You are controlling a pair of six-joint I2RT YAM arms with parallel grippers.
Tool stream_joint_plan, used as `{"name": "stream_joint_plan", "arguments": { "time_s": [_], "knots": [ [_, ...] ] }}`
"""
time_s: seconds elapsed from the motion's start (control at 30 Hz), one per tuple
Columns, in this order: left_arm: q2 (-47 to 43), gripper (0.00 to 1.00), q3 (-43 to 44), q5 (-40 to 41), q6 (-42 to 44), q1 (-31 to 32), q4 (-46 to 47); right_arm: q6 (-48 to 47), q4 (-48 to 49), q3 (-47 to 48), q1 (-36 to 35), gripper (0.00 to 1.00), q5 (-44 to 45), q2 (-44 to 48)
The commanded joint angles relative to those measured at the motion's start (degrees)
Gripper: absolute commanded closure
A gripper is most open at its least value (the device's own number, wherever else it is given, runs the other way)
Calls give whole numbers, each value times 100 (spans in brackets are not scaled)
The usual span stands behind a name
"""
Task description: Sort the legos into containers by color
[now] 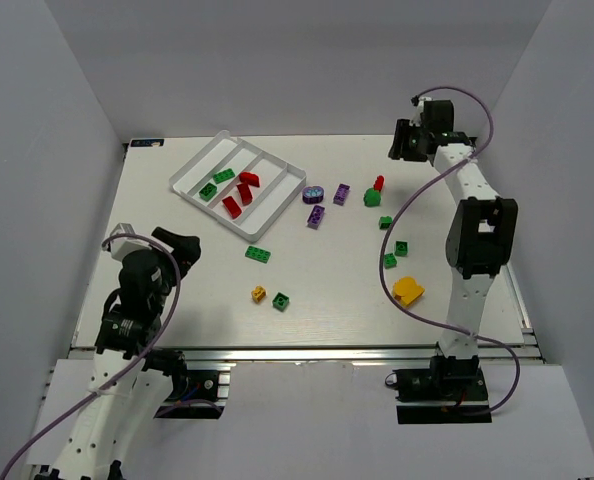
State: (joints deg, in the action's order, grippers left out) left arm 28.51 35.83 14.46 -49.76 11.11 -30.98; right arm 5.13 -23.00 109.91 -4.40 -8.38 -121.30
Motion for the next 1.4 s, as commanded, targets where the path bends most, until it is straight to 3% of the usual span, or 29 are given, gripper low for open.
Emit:
{"name": "stream_joint_plan", "arguments": {
  "time_s": [0.0, 0.53, 1.0, 1.1, 1.2, 1.37],
  "knots": [
    [198, 5, -59, -198, -280, -4, 119, 656, -433, 619, -236, 46, 539, -508],
    [375, 5, -252, -180, -552, 5, 172, 1166, -486, 585, -219, 45, 689, -1282],
    [462, 5, -279, -215, -561, -4, 163, 1254, -468, 593, -254, 51, 653, -1616],
    [471, 5, -296, -242, -597, 5, 189, 1219, -459, 576, -254, 57, 627, -1669],
    [515, 5, -288, -268, -605, -4, 242, 1070, -389, 611, -254, 69, 453, -1626],
    [611, 5, -279, -444, -579, 5, 400, 395, -170, 742, -350, 100, -258, -1231]
  ]
}}
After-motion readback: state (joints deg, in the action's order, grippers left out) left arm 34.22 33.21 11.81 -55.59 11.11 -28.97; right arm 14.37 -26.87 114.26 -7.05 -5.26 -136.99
